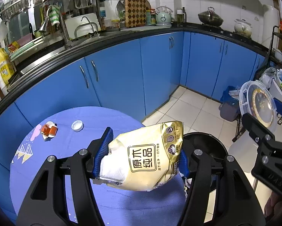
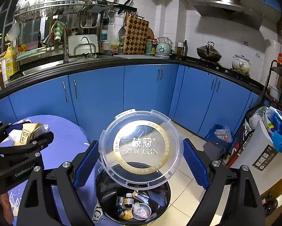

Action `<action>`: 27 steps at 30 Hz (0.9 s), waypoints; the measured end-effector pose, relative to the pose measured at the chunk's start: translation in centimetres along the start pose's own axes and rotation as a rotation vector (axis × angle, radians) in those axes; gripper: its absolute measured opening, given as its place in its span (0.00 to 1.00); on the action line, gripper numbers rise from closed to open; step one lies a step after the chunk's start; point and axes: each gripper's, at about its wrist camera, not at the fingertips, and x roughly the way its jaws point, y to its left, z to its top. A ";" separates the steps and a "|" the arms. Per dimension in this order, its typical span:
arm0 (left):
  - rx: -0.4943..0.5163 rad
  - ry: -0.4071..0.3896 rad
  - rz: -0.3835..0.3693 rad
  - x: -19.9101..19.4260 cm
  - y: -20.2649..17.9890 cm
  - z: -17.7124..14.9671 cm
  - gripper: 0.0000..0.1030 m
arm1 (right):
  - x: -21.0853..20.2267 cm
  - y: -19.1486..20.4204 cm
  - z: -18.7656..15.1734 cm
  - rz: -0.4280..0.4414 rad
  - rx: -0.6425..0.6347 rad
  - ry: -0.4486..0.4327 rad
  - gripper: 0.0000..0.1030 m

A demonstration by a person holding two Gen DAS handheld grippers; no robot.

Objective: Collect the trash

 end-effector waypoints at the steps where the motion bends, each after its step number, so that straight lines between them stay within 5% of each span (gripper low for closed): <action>1: 0.001 0.001 0.001 0.1 0.0 0.0 0.60 | 0.1 -0.1 0.0 0.001 0.003 0.000 0.83; 27: -0.036 0.023 0.010 3.9 1.0 1.6 0.60 | 4.2 0.4 1.1 0.014 -0.012 0.000 0.83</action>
